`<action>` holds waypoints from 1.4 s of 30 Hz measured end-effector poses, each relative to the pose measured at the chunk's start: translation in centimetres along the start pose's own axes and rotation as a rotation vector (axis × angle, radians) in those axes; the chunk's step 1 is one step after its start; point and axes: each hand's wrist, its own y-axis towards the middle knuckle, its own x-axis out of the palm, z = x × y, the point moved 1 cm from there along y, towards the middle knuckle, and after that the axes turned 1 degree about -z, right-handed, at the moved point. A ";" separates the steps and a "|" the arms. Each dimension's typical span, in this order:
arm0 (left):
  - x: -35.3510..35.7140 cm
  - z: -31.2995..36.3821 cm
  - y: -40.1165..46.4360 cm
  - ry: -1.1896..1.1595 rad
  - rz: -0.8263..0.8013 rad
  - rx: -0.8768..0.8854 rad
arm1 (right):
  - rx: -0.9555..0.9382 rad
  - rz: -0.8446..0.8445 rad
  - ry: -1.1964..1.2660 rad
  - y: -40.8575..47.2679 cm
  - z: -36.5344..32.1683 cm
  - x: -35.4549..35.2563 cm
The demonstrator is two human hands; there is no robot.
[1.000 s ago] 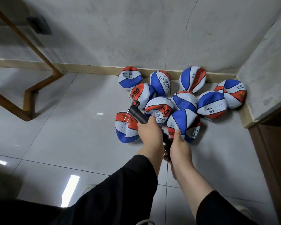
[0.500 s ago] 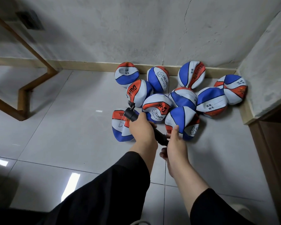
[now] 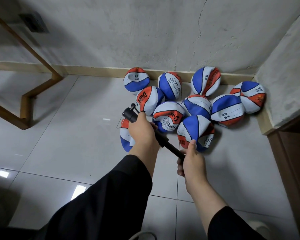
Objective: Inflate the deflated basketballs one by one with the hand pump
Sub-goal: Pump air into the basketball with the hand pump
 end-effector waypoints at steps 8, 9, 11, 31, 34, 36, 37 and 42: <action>0.6 -2.1 -1.5 -0.023 -0.040 -0.032 | -0.065 -0.077 -0.064 -0.8 -2.2 1.5; 0.8 -2.1 -1.7 -0.020 -0.057 -0.025 | -0.076 -0.073 -0.064 -0.9 -2.3 1.6; 1.1 -2.1 -2.0 -0.016 -0.084 -0.017 | -0.073 -0.044 -0.044 -0.9 -2.4 1.6; 0.8 -0.7 -2.0 -0.029 -0.078 -0.018 | -0.117 -0.071 -0.137 -1.5 -3.5 1.2; 1.3 -1.0 -2.8 -0.021 -0.093 -0.008 | -0.115 -0.054 -0.134 -1.6 -3.6 1.1; 1.3 -0.9 -3.3 -0.032 -0.091 -0.026 | -0.117 -0.044 -0.125 -1.6 -3.6 0.9; 1.3 -0.8 -3.4 -0.036 -0.093 -0.041 | -0.131 -0.047 -0.125 -1.7 -3.7 0.8; 1.1 2.1 -2.2 -0.071 -0.073 -0.054 | -0.165 -0.065 -0.117 -1.7 -4.1 0.3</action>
